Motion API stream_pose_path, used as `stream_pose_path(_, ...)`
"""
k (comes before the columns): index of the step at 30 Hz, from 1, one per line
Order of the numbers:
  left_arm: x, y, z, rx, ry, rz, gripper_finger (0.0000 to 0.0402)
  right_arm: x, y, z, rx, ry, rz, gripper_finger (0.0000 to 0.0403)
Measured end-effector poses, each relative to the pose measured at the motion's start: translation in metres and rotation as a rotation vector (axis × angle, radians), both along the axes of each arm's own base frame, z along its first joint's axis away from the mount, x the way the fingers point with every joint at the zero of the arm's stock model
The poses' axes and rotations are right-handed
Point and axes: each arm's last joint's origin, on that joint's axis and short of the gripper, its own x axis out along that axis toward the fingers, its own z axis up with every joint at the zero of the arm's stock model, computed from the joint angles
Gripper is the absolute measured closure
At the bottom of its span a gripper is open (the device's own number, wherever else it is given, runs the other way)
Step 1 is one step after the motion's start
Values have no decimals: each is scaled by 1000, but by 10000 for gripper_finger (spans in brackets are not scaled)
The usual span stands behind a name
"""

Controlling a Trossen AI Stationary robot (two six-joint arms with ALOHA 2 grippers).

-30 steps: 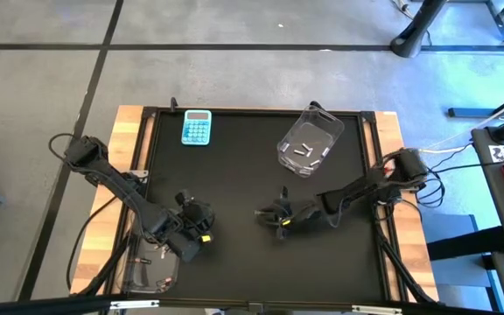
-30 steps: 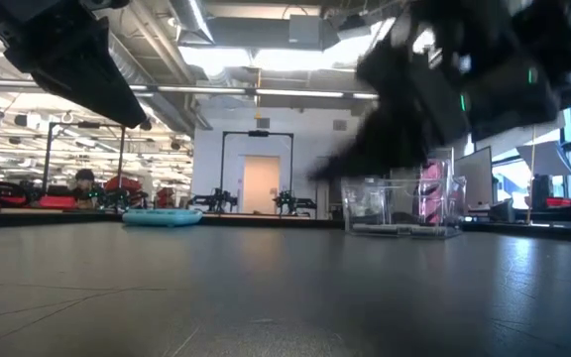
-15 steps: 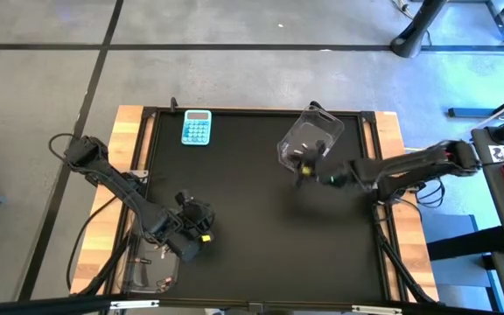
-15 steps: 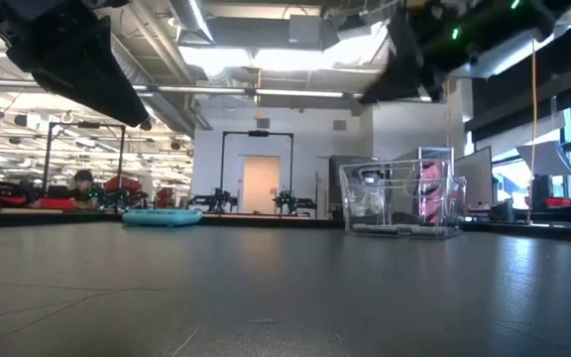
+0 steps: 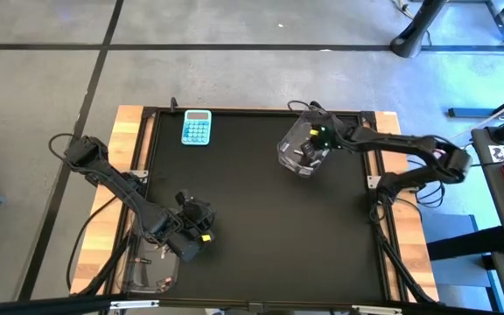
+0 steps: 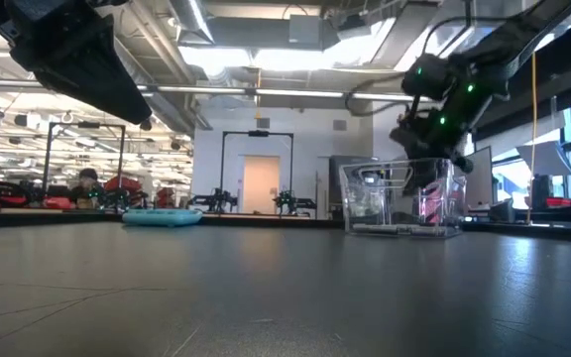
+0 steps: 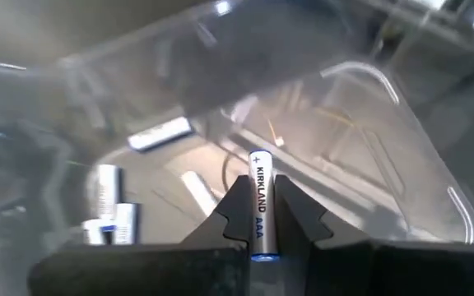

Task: Sort batteries
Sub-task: Put the white battery into the top transparent bin, then move the top transparent bin to the top right of the table

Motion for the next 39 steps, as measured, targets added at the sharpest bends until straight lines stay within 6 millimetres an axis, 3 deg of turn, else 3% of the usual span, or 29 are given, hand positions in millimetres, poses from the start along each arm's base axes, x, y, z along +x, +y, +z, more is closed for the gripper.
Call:
stream_pose_path(7, 0, 0, 0, -1, -1, 0, 247, -3, -19, -26, 52, 102, -22, 368)
stream_pose_path(14, 0, 0, 0, -2, -2, 1, 247, 0, -24, -30, 42, 86, -28, 357)
stream_pose_path(21, 0, 0, 0, -2, -2, 1, 247, 0, -24, -28, 34, 87, -19, 277)
stream_pose_path(25, 0, 0, 0, -6, -5, 4, 247, -2, -23, -16, -20, 80, 1, 240)
stream_pose_path(32, 0, 0, 0, -11, -9, 9, 247, -5, -9, 38, -136, -3, 37, 232)
stream_pose_path(35, 0, 0, 0, -11, -10, 8, 247, 1, 9, 49, -148, -61, 169, 232)
stream_pose_path(39, 0, 0, 0, -10, -9, 8, 247, 15, 34, 50, -82, -125, 407, 231)
